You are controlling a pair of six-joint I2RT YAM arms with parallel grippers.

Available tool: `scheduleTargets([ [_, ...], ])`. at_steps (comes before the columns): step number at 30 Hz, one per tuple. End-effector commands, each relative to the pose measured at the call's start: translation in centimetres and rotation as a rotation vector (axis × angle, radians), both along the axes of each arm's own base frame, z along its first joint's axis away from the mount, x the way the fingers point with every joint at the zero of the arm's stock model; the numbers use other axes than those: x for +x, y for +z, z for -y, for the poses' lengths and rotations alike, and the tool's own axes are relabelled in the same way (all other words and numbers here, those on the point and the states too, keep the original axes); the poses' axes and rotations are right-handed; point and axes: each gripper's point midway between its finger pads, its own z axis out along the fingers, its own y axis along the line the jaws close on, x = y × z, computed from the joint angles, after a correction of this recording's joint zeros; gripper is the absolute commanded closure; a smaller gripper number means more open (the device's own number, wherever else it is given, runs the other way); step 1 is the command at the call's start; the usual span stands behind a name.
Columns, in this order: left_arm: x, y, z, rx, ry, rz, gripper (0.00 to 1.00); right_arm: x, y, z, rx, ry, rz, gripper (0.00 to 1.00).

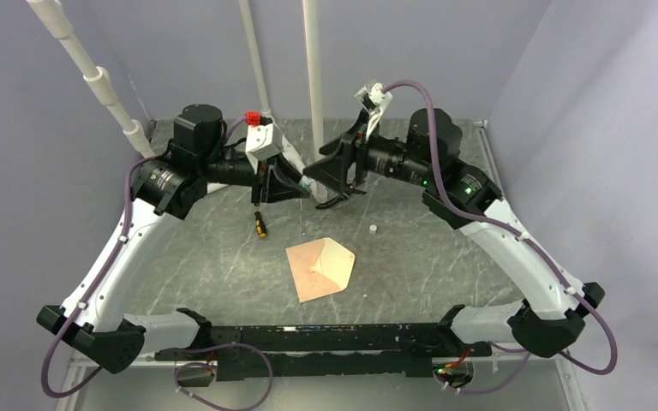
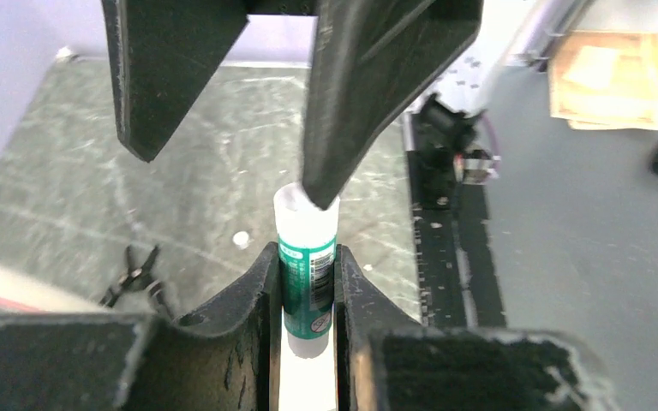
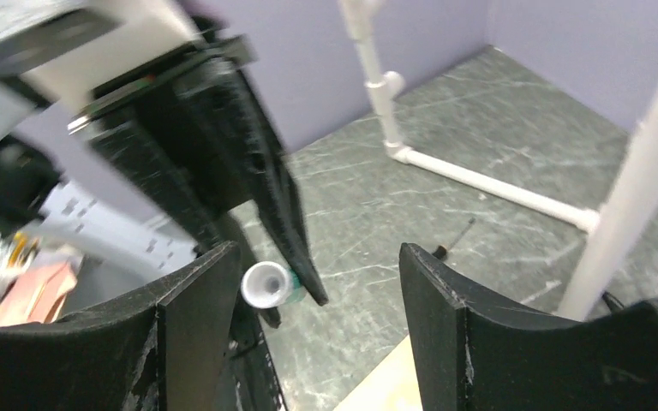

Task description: Place the letter into the envelope and seal it

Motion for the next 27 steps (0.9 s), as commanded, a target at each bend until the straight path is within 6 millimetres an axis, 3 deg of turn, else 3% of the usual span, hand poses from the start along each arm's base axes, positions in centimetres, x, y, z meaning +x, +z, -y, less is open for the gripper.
scheduleTargets([
  [1, -4.4, 1.6, 0.2, -0.056, -0.261, -0.022, 0.97, -5.3, 2.4, 0.4, -0.041, 0.297, 0.196, 0.31],
  [7, -4.7, 1.9, 0.5, -0.073, -0.306, -0.034, 0.98, -7.3, 1.4, -0.1, -0.063, 0.447, 0.183, 0.36],
  [10, -4.8, 2.0, 0.5, -0.076, -0.314, -0.037, 0.98, -7.4, 1.3, -0.8, -0.042, 0.48, 0.154, 0.5],
  [16, -4.9, 1.8, 0.4, -0.07, -0.314, -0.044, 0.98, -7.0, 0.8, -1.3, -0.046, 0.494, 0.142, 0.53],
  [18, -4.9, 1.8, 0.4, -0.072, -0.31, -0.044, 0.98, -6.8, 0.7, -1.5, -0.05, 0.496, 0.134, 0.63],
  [22, -4.3, 2.0, 0.6, -0.085, -0.278, -0.036, 0.97, -6.0, 0.5, -1.7, -0.066, 0.461, 0.103, 0.98],
  [25, -2.9, 2.2, 0.8, -0.089, -0.194, -0.009, 0.98, -5.0, 0.2, -1.8, -0.075, 0.398, 0.077, 1.0],
  [27, -1.4, 2.1, 0.7, -0.084, -0.098, 0.025, 0.98, -3.0, -0.1, -1.7, -0.085, 0.28, 0.054, 1.0],
])
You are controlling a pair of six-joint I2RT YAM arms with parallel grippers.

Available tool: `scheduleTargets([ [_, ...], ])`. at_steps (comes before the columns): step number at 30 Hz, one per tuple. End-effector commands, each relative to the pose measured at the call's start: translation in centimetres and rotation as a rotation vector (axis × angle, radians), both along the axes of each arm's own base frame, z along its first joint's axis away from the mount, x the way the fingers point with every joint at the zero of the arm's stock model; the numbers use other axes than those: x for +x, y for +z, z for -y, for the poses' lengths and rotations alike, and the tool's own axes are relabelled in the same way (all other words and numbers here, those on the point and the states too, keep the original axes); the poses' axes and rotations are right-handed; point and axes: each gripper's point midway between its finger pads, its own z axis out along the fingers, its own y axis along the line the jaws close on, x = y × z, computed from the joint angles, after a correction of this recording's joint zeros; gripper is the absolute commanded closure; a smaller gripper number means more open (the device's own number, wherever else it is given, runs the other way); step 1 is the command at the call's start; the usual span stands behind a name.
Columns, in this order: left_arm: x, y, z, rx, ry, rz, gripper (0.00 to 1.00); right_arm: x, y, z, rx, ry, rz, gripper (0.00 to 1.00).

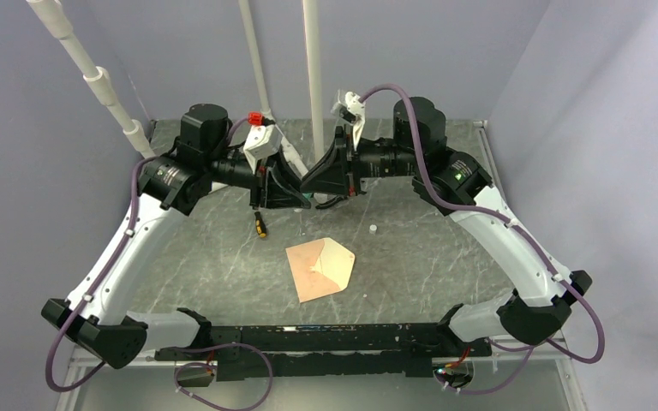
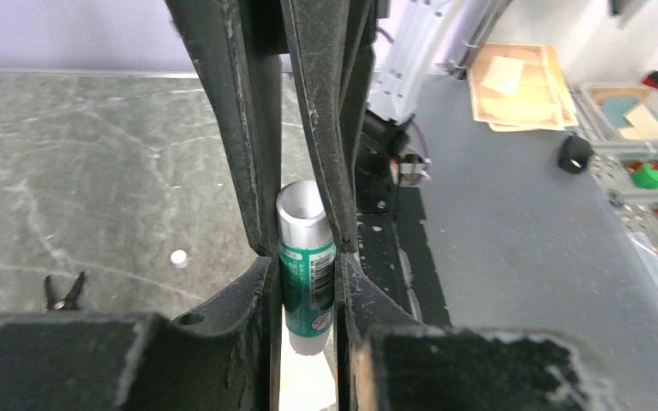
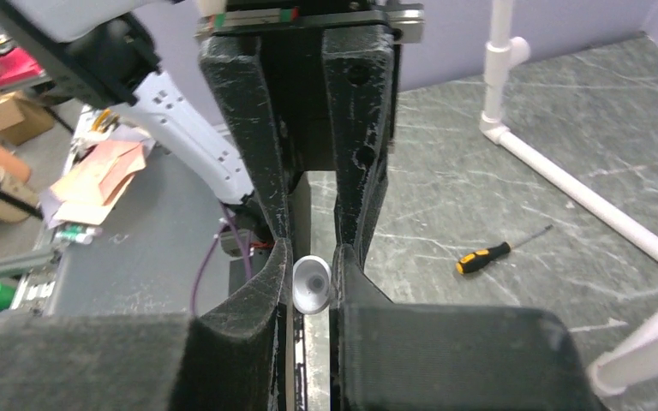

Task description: Place the letter into the envelope and seal it

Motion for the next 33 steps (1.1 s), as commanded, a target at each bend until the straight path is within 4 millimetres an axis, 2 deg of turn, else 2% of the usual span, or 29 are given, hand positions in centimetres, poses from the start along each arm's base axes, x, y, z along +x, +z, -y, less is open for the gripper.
scheduleTargets([
  [1, 2.9, 1.9, 0.0, -0.046, 0.187, 0.149, 0.98, 3.7, 0.3, 0.0, -0.001, -0.229, -0.037, 1.0],
  [4, 5.9, 1.6, -0.6, -0.021, 0.362, 0.196, 0.98, 8.4, -0.6, 1.3, -0.016, -0.538, -0.127, 1.0],
  [5, 6.8, 1.4, -0.9, -0.009, 0.41, 0.208, 0.98, 10.5, -1.2, 2.7, -0.02, -0.716, -0.202, 1.0],
  [7, 8.3, 0.9, -1.4, 0.015, 0.492, 0.218, 0.98, 12.9, -2.2, 5.5, 0.002, -1.01, -0.39, 1.0],
  [9, 9.2, 0.3, -1.8, 0.027, 0.543, 0.23, 0.98, 13.6, -1.2, 6.5, 0.083, -1.115, -0.474, 1.0],
  [12, 9.8, -0.4, -1.8, 0.025, 0.572, 0.225, 0.97, 13.6, 0.4, 6.0, 0.208, -1.1, -0.533, 1.0],
  [14, 9.8, -0.4, -1.5, 0.018, 0.565, 0.189, 0.97, 13.0, 1.6, 5.0, 0.21, -0.989, -0.436, 1.0],
  [15, 9.5, -0.3, -1.3, 0.017, 0.549, 0.169, 0.98, 12.3, 2.4, 4.6, 0.203, -0.907, -0.358, 0.92],
  [18, 8.1, -0.2, -0.6, 0.015, 0.461, 0.12, 0.98, 9.4, 3.8, 5.0, 0.196, -0.703, -0.146, 0.41],
  [19, 7.4, -0.2, -0.3, 0.011, 0.415, 0.107, 0.97, 8.3, 4.1, 5.1, 0.208, -0.631, -0.082, 0.28],
  [21, 4.9, 0.1, 0.3, -0.012, 0.278, 0.079, 0.98, 5.9, 4.0, 5.5, 0.215, -0.489, 0.001, 0.15],
  [24, 2.0, 0.9, 0.6, -0.047, 0.115, 0.045, 0.97, 2.6, 3.7, 5.8, 0.198, -0.296, 0.058, 0.13],
  [27, 0.1, 1.8, 0.6, -0.076, -0.001, 0.015, 0.98, 0.9, 3.6, 5.5, 0.161, -0.176, 0.046, 0.19],
  [30, -1.2, 2.6, 0.5, -0.1, -0.086, 0.001, 0.98, 0.8, 2.9, 4.7, 0.126, -0.121, -0.017, 0.25],
  [33, -1.1, 2.8, 0.6, -0.11, -0.088, 0.01, 0.97, 1.1, 2.4, 4.2, 0.113, -0.116, -0.056, 0.3],
])
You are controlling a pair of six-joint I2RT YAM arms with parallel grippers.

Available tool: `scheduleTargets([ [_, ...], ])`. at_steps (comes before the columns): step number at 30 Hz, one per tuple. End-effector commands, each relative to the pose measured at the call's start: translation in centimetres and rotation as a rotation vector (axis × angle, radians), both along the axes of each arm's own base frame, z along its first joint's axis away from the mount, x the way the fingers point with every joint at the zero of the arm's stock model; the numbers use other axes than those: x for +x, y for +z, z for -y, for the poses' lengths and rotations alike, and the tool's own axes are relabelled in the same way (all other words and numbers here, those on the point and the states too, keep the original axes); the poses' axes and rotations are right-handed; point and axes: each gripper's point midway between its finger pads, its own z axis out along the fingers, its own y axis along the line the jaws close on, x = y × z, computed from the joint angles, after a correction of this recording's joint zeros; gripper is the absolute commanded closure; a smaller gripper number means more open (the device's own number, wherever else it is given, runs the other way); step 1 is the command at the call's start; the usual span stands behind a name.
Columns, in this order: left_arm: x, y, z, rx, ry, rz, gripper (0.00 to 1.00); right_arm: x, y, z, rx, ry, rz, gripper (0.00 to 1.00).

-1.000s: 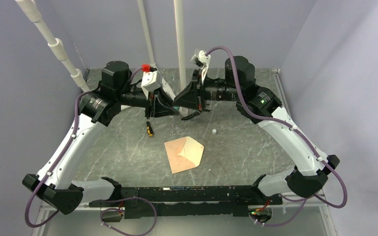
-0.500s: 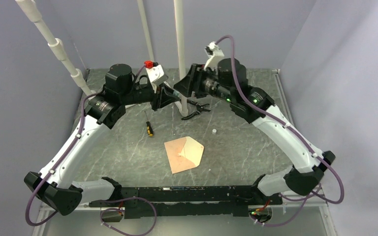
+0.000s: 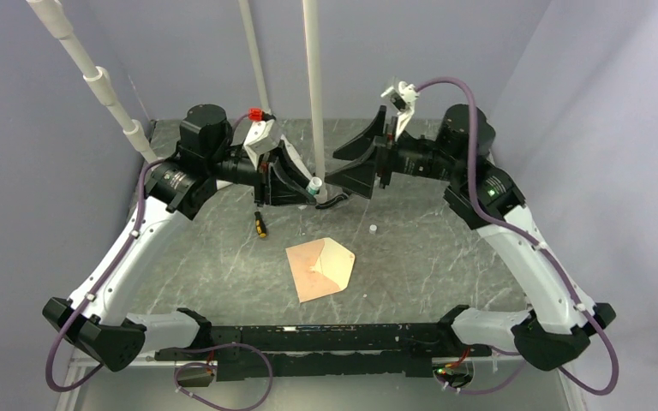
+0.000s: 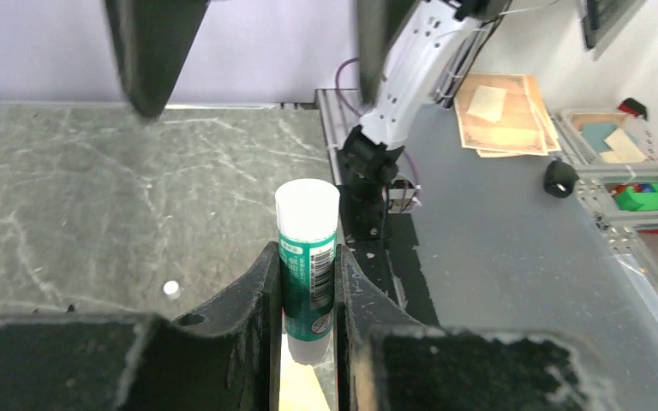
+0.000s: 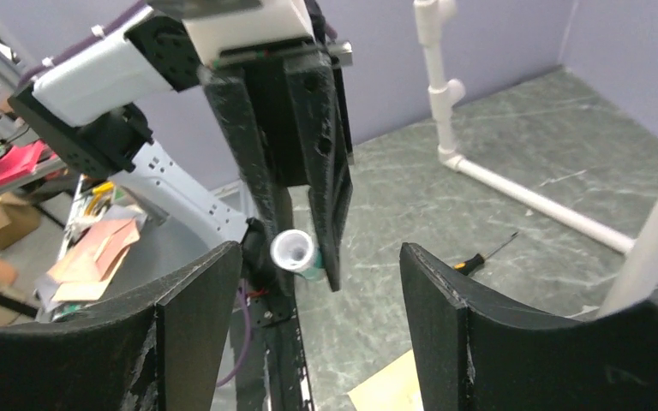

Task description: Place the letter into the envelope and seal it

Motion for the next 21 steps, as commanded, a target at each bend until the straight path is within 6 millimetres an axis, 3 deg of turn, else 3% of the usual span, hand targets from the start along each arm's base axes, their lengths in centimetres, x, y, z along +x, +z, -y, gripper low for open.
scheduleTargets([
  [1, -1.9, 2.2, -0.2, -0.057, -0.111, 0.03, 0.98, -0.5, -0.9, -1.0, -0.026, 0.107, -0.032, 0.3],
  [7, 1.9, 1.2, 0.2, -0.016, 0.11, 0.031, 0.97, 1.9, -1.6, -1.5, -0.021, -0.006, -0.151, 0.37],
  [11, 6.9, -0.8, -0.8, 0.076, 0.389, 0.066, 0.97, 6.0, -3.2, -1.7, -0.019, -0.222, -0.405, 0.35],
  [13, 8.9, -2.0, -1.6, 0.139, 0.481, 0.105, 0.98, 6.7, -4.2, -2.1, -0.034, -0.252, -0.473, 0.34],
  [17, 9.7, -3.2, -2.0, 0.215, 0.479, 0.164, 0.98, 8.9, -6.7, -2.1, -0.053, -0.372, -0.564, 0.36],
  [21, 10.2, -3.5, -2.2, 0.25, 0.47, 0.208, 0.97, 9.3, -7.5, -3.1, -0.079, -0.362, -0.589, 0.45],
])
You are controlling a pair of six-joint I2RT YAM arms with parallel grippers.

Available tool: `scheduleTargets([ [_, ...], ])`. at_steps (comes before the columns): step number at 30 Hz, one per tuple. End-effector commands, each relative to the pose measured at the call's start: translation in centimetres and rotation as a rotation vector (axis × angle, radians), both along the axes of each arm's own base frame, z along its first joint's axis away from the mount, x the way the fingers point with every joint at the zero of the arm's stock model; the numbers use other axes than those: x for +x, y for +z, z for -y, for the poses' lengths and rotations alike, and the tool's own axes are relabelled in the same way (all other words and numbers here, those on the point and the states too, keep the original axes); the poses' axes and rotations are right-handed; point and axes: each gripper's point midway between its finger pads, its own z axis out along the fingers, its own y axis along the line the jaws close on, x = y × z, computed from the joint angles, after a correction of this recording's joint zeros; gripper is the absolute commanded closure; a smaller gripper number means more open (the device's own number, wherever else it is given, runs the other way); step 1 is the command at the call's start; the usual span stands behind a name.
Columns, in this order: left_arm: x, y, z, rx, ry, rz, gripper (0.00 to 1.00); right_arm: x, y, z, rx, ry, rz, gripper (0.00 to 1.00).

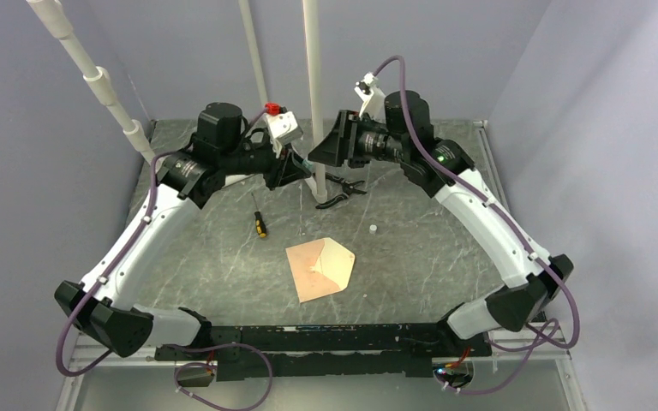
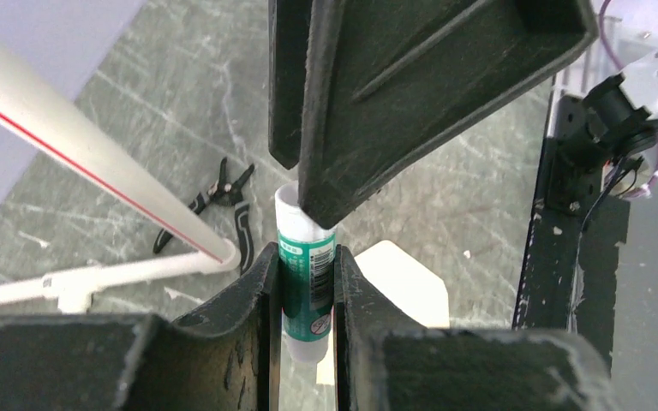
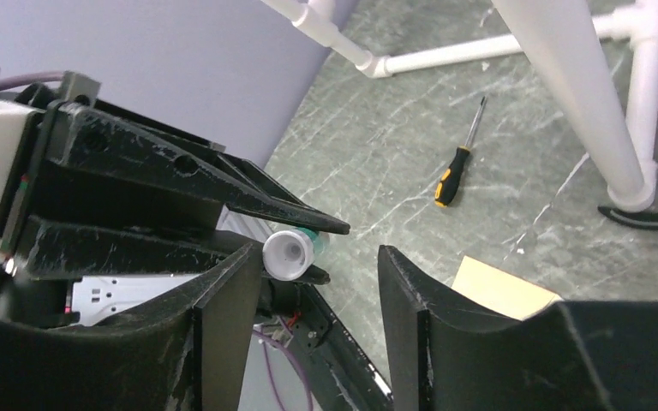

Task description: Place the letter into the envelope and seal it

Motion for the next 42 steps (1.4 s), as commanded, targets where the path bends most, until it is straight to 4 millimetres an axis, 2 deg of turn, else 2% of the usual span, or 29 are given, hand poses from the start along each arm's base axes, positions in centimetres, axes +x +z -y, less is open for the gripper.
scheduleTargets([
  [1, 0.9, 1.0, -0.9, 0.07, 0.016, 0.109, 0.98, 0.9, 0.6, -0.4, 0.006, -0.071, -0.035, 0.47],
  [6, 0.4, 1.1, -0.7, 0.071, -0.028, 0.125, 0.98, 1.7, -0.3, -1.2, -0.003, -0.079, -0.069, 0.54],
  [9, 0.7, 1.1, -0.8, 0.078, -0.016, 0.133, 0.97, 1.5, -0.3, -1.9, 0.001, -0.052, -0.081, 0.64],
  [11, 1.2, 1.2, -0.9, 0.082, 0.005, 0.135, 0.98, 1.1, -0.1, -2.3, 0.005, -0.022, -0.085, 0.67],
  [18, 1.4, 2.3, -0.8, 0.033, 0.042, 0.144, 0.96, 0.4, 0.1, -2.7, 0.029, 0.018, -0.097, 0.99],
  [23, 1.5, 2.4, -1.2, 0.038, 0.077, 0.114, 0.72, 1.0, 0.6, -1.1, 0.026, -0.058, -0.066, 1.0],
  [27, 1.0, 1.1, -1.3, 0.051, 0.073, 0.059, 0.43, 1.4, 1.0, 0.4, 0.049, -0.114, -0.085, 1.0],
  [29, 0.4, 0.4, -1.3, 0.05, 0.046, 0.03, 0.34, 1.4, 1.4, 1.1, 0.061, -0.129, -0.087, 1.0],
  [32, -0.5, -0.3, -0.9, 0.034, -0.008, -0.024, 0.29, 1.0, 1.8, 1.6, 0.082, -0.122, -0.094, 1.0],
  [36, -0.9, -0.3, -0.3, -0.004, -0.051, -0.071, 0.28, 0.6, 2.0, 1.6, 0.107, -0.094, -0.107, 1.0],
  [42, 0.5, 0.3, 0.6, -0.065, -0.037, -0.099, 0.33, 0.4, 2.4, 1.6, 0.131, -0.078, -0.107, 1.0],
])
